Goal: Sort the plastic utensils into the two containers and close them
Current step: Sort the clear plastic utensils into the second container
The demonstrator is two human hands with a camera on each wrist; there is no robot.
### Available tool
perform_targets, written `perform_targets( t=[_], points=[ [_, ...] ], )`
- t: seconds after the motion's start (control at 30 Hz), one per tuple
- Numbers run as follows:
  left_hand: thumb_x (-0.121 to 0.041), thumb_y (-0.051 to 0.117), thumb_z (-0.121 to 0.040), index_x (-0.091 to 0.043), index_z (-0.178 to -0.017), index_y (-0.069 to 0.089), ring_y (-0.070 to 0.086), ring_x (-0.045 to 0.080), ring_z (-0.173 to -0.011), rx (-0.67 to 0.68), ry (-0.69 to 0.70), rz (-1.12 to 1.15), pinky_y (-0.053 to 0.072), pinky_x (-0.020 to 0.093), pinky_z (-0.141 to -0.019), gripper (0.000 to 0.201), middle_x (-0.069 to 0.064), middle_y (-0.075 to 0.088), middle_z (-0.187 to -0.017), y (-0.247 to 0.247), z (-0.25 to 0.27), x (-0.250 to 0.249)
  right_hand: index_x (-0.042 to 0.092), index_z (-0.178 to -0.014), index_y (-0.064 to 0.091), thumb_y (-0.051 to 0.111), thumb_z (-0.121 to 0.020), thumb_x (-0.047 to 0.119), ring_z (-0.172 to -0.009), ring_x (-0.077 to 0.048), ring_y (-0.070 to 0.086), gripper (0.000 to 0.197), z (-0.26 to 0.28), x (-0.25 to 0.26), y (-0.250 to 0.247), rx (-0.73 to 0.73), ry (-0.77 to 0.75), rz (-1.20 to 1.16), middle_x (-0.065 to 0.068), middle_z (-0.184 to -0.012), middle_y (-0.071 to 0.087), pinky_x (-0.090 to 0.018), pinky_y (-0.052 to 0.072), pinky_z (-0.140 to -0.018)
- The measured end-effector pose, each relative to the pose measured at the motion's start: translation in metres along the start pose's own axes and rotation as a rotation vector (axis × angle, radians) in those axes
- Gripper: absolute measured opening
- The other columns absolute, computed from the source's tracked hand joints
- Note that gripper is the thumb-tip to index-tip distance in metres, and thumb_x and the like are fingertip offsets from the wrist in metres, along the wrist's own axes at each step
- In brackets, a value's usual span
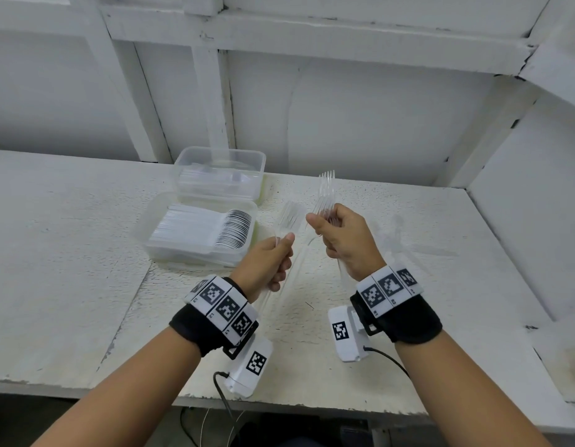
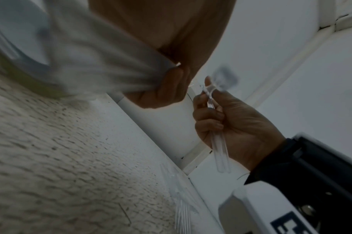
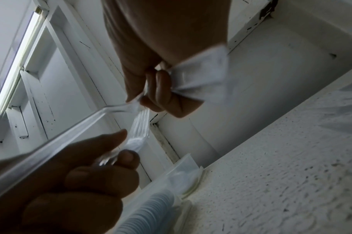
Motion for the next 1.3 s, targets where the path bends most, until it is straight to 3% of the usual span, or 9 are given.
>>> perform_targets(
  t=[0.1, 0.17, 0.3, 0.53, 0.67, 0.9, 1.0, 1.1, 1.3],
  points=[
    [-0.049, 0.024, -0.098, -0.016, -0.067, 0.046, 0.033, 0.006, -0.038, -0.032, -0.001, -0.031, 0.027, 0.018, -0.04, 0.05, -0.005, 0.04, -0.05, 0.002, 0.0, 0.002, 0.009, -0.081, 0.051, 0.07, -0.082, 0.024, -0.041, -0.003, 0.03, 0.024, 0.0, -0.005, 0.005, -0.019, -0.009, 0.029, -0.004, -0.066, 0.046, -0.017, 0.026, -0.036],
    [-0.04, 0.02, -0.1, -0.014, -0.07, 0.051, 0.038, 0.011, -0.044, -0.05, -0.04, 0.043, 0.029, 0.021, -0.045, 0.051, -0.002, 0.046, -0.051, 0.004, -0.001, 0.001, 0.011, -0.079, 0.051, 0.07, -0.081, 0.025, -0.041, -0.001, 0.032, 0.024, 0.0, -0.009, 0.008, -0.039, -0.016, 0.064, -0.005, -0.068, 0.047, -0.018, 0.027, -0.037],
    [-0.021, 0.032, -0.097, -0.015, -0.075, 0.048, 0.044, 0.005, -0.041, 0.017, -0.131, 0.182, 0.035, 0.013, -0.04, 0.027, -0.006, 0.051, -0.051, 0.006, 0.001, 0.001, 0.017, -0.073, 0.047, 0.071, -0.082, 0.022, -0.041, 0.0, 0.034, 0.026, -0.002, -0.014, 0.009, -0.083, -0.032, 0.068, 0.006, -0.062, 0.045, -0.021, 0.027, -0.039],
    [-0.021, 0.034, -0.102, -0.006, -0.083, 0.048, 0.06, 0.018, -0.053, 0.119, -0.141, 0.281, 0.054, 0.029, -0.053, 0.028, 0.01, 0.054, -0.07, 0.005, -0.002, 0.006, 0.015, -0.078, 0.047, 0.069, -0.083, 0.026, -0.055, -0.002, 0.04, 0.026, -0.007, -0.02, 0.011, -0.043, -0.094, 0.183, 0.008, -0.068, 0.046, -0.014, 0.032, -0.044],
    [-0.021, 0.029, -0.102, -0.009, -0.086, 0.044, 0.062, 0.02, -0.055, 0.177, -0.168, 0.307, 0.056, 0.03, -0.058, 0.025, 0.009, 0.06, -0.063, 0.007, -0.003, 0.008, 0.019, -0.076, 0.042, 0.067, -0.084, 0.03, -0.059, -0.005, 0.04, 0.028, -0.009, -0.027, 0.015, -0.026, -0.062, 0.264, 0.008, -0.071, 0.044, -0.017, 0.032, -0.051],
    [-0.032, 0.026, -0.102, -0.013, -0.09, 0.051, 0.039, 0.01, -0.046, 0.2, -0.236, 0.233, 0.031, 0.022, -0.048, 0.033, -0.002, 0.044, -0.058, 0.008, -0.006, 0.014, 0.017, -0.103, 0.042, 0.064, -0.085, 0.037, -0.068, -0.01, 0.046, 0.035, -0.009, -0.027, 0.015, -0.02, 0.017, 0.348, 0.003, -0.078, 0.047, -0.023, 0.038, -0.056],
    [-0.022, 0.031, -0.1, -0.013, -0.092, 0.053, 0.04, 0.008, -0.051, 0.208, -0.228, 0.194, 0.03, 0.02, -0.049, 0.024, -0.003, 0.044, -0.063, 0.007, -0.009, 0.014, 0.02, -0.116, 0.035, 0.05, -0.092, 0.041, -0.069, -0.011, 0.048, 0.035, -0.01, -0.028, 0.013, -0.078, 0.054, 0.337, 0.003, -0.08, 0.048, -0.03, 0.04, -0.064],
    [-0.017, 0.036, -0.1, -0.012, -0.091, 0.055, 0.042, 0.006, -0.05, 0.149, -0.172, 0.208, 0.032, 0.018, -0.047, 0.023, -0.003, 0.047, -0.064, 0.005, -0.013, 0.014, 0.021, -0.111, 0.038, 0.036, -0.098, 0.023, -0.062, -0.012, 0.044, 0.013, -0.009, -0.028, 0.008, -0.157, 0.044, 0.268, 0.003, -0.074, 0.046, -0.031, 0.038, -0.063],
    [-0.015, 0.037, -0.1, -0.01, -0.089, 0.053, 0.039, 0.008, -0.056, 0.023, -0.101, 0.291, 0.033, 0.016, -0.045, 0.02, 0.001, 0.044, -0.069, 0.005, -0.017, 0.008, 0.017, -0.118, 0.048, 0.038, -0.097, 0.011, -0.072, -0.012, 0.052, 0.023, -0.002, -0.031, 0.004, -0.245, -0.011, 0.313, 0.01, -0.082, 0.05, -0.028, 0.044, -0.066]
  ],
)
Point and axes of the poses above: each hand's wrist, its own z-axis away from the middle knuckle, its own y-axis out of the palm, x = y × z, the point moved 4 cm from there along -z, towards the middle knuckle
